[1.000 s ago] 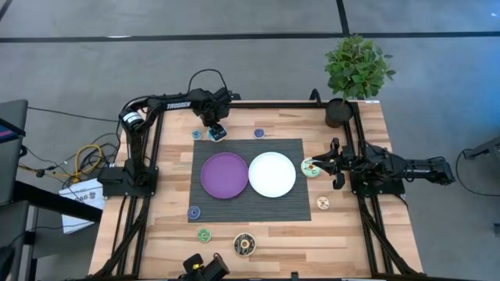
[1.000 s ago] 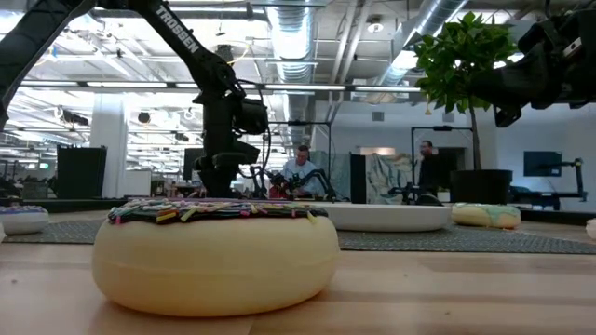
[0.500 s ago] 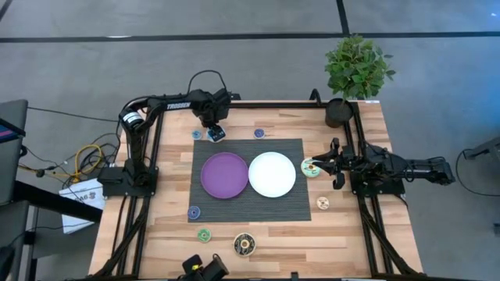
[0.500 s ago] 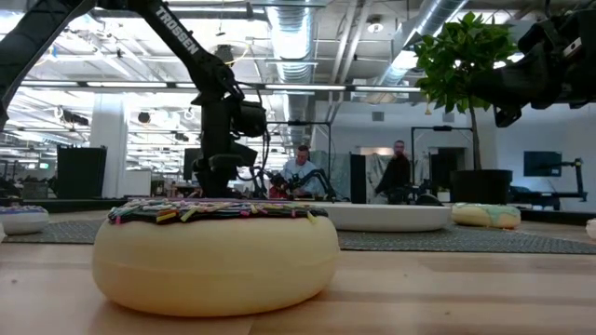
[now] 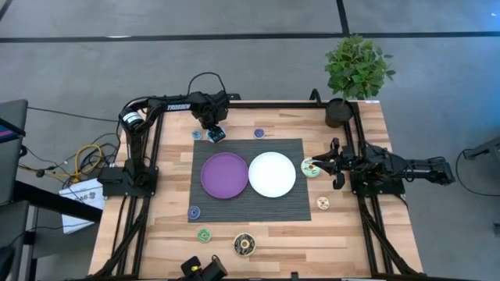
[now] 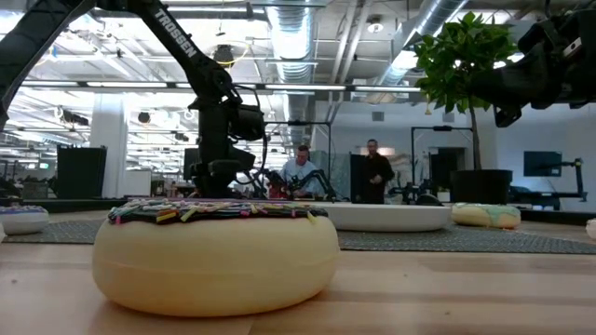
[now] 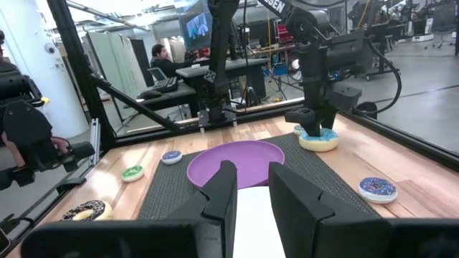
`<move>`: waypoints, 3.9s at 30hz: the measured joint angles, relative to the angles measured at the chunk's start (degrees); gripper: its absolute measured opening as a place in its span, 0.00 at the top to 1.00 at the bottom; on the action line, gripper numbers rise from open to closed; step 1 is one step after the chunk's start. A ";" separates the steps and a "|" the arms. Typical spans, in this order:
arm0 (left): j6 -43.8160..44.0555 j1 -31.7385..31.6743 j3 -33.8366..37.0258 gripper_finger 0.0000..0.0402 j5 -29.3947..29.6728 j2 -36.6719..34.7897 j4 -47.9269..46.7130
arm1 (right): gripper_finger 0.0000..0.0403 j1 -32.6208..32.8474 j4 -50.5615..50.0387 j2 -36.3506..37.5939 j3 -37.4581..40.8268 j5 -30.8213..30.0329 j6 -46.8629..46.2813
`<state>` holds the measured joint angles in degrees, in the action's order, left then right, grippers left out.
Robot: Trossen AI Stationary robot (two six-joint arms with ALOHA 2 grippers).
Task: Pick & Place donuts
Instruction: Put the large blue donut on the purple plate
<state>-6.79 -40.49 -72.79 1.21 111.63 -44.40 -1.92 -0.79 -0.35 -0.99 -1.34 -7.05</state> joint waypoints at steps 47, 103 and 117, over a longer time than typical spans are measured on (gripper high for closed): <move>4.48 0.37 -5.30 0.56 0.23 -0.85 -6.90 | 0.82 0.01 0.01 0.00 0.00 0.00 0.00; 31.23 39.97 8.26 0.56 -0.05 -11.39 -0.32 | 0.82 -0.01 0.01 0.01 0.00 0.00 0.00; 33.36 39.79 12.33 0.56 -1.54 -11.34 5.02 | 0.82 0.00 0.00 0.00 0.01 0.00 0.00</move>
<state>26.57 -0.70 -60.47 -0.32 100.29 -39.39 -1.92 -0.79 -0.35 -0.97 -1.34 -7.05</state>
